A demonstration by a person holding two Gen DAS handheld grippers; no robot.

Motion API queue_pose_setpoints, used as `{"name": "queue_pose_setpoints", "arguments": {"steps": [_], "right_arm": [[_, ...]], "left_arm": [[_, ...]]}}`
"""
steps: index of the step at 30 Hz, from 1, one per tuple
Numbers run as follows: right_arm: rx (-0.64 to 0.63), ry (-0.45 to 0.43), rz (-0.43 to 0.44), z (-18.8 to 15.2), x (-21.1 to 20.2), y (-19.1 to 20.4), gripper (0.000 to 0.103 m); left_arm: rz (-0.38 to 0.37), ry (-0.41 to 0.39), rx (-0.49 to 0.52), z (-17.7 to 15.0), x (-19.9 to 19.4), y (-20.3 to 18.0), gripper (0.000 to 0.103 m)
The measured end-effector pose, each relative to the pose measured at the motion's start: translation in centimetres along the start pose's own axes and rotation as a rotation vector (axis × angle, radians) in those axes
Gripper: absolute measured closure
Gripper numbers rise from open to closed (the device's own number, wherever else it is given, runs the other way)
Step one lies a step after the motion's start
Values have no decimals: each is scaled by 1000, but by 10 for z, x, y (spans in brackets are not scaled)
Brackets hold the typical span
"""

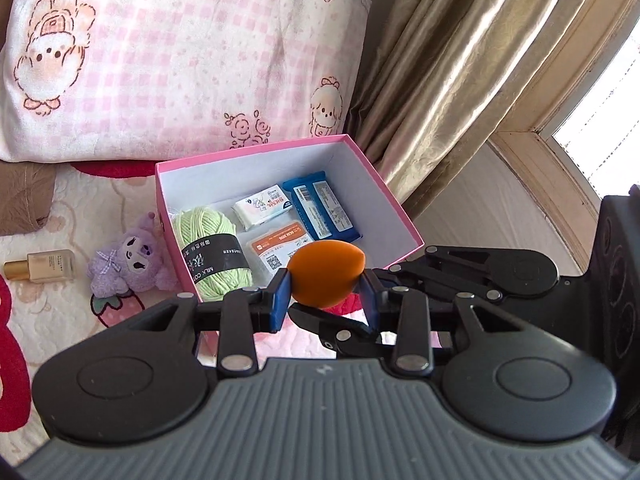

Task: Organize objects
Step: 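Lift the orange sponge with the left gripper and carry it over the pink box, then open the left gripper to drop the sponge beside the tissue pack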

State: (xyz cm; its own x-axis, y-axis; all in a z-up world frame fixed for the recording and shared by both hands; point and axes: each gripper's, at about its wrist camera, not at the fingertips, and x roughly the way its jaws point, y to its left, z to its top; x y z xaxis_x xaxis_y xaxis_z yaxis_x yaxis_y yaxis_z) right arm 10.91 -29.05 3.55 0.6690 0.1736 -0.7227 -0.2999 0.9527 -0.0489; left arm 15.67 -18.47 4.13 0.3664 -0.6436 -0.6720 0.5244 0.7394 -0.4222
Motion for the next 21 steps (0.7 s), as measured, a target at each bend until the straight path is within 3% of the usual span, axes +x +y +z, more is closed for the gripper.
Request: {"name": "queue_pose_setpoints", "arguments": {"steps": [9,16,21], "right_arm": [[183,47,43,21,71,-77,67],[445,117,120,5,129,-125,67],[514,135,140,-1,158,-134,65]], "left_arm": [[36,40,-61,47,93,20,67],[54,80,-179,51,156,48,67],[110,87,-158,51,176,52,67]]}}
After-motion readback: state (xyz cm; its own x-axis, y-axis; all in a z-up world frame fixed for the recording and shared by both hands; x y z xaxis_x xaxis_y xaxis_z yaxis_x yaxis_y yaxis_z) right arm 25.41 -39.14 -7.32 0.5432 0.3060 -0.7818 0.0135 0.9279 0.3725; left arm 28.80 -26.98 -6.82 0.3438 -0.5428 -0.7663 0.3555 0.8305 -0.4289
